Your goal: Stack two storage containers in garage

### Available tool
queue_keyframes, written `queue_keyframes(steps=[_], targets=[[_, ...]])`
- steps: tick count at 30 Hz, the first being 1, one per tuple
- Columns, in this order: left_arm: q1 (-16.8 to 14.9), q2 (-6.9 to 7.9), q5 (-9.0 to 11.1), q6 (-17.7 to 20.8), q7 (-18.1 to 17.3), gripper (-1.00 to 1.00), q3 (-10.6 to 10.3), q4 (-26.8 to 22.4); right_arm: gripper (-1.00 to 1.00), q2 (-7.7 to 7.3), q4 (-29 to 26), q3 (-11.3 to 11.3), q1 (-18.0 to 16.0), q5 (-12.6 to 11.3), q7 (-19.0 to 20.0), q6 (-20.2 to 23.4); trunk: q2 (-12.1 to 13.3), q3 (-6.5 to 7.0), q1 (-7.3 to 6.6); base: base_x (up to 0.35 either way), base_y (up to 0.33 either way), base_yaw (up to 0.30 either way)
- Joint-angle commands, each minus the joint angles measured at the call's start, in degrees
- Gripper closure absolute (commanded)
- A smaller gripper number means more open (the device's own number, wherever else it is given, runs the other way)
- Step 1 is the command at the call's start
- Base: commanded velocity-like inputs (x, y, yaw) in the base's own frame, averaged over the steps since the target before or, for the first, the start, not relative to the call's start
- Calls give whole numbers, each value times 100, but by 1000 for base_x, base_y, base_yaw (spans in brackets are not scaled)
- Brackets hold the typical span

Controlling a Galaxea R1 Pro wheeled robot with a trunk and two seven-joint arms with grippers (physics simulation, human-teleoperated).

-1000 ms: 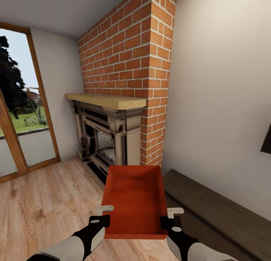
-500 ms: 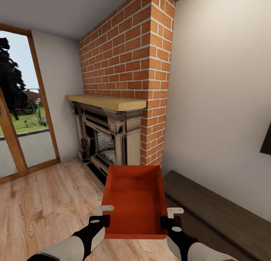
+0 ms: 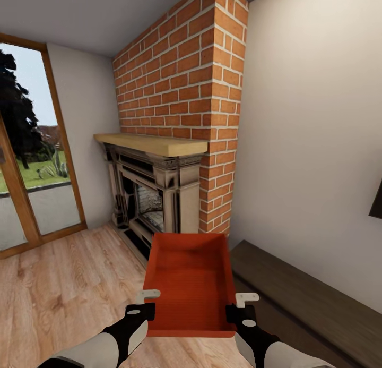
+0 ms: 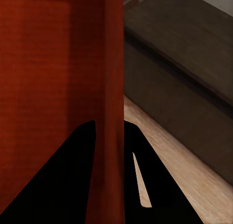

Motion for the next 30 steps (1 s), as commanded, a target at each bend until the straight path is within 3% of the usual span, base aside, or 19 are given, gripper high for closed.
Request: queue_keyframes(steps=[1,10,30], targets=[[-7,-13,-37,6,41,100,53,-26,100,8,23,-89,-2,-88,-9,-4,-6,-8,1,0,0,225],[-7,-9,-22,6,45,100,53,-26,100,17,23,-89,-3,-102,-12,-10,-6,-8,1,0,0,268],[-7,35,294,6,28,100,60,20,100,19,23,-98,-3,-105,-12,-10,-6,-8,1,0,0,286]])
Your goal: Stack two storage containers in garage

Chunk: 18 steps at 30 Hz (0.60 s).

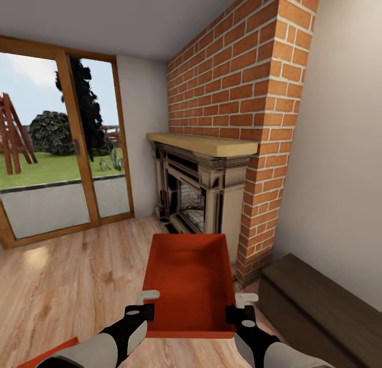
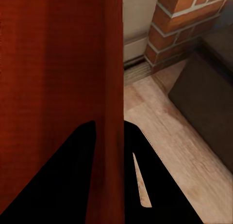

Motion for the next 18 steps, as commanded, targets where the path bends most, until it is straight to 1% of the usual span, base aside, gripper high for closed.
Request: queue_keyframes(steps=[1,5,18], targets=[[-7,0,2,0,45,100,311,-6,100,1,-2,-182,-4,-15,0,-12,-6,-8,1,0,0,300],[-7,24,3,0,45,100,315,-2,100,1,-2,-182,-4,-19,0,-12,-6,-8,1,0,0,300],[-7,27,12,0,9,100,315,-1,100,1,-2,-182,-4,-18,0,-16,-6,-8,1,0,0,300]])
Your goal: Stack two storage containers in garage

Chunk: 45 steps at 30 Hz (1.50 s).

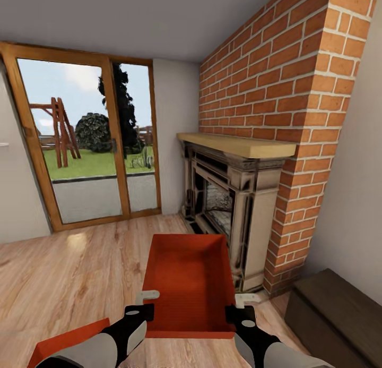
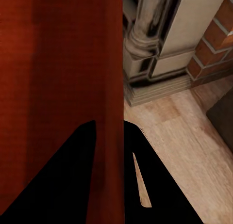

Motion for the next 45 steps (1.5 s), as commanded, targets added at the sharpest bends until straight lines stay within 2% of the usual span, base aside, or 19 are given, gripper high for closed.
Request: queue_keyframes(steps=[1,45], targets=[[-6,22,23,3,37,100,298,-7,100,-1,-4,-186,-5,-10,-9,-15,-5,-8,0,0,0,300],[-6,25,32,2,31,100,298,-7,100,0,-4,-178,-3,-1,-9,-17,-5,-8,0,0,0,300]])
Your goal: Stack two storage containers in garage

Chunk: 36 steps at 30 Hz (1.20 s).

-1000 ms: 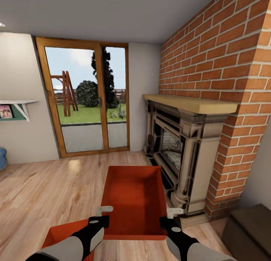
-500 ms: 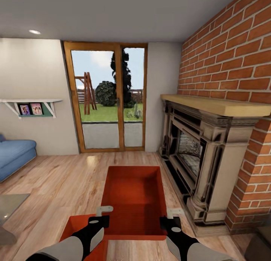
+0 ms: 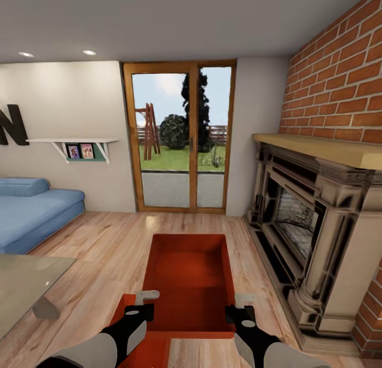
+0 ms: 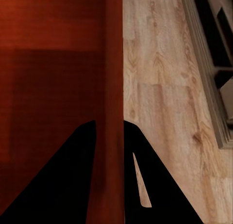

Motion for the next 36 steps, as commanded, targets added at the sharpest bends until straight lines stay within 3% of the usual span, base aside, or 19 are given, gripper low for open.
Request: queue_keyframes(steps=[1,36], targets=[[-6,23,34,3,37,100,296,-7,100,1,-4,-172,-3,-4,-9,-14,-6,-8,1,0,0,300],[-6,49,26,3,37,100,296,-7,100,-3,-4,-171,-5,10,-9,-7,-6,-8,1,0,0,300]])
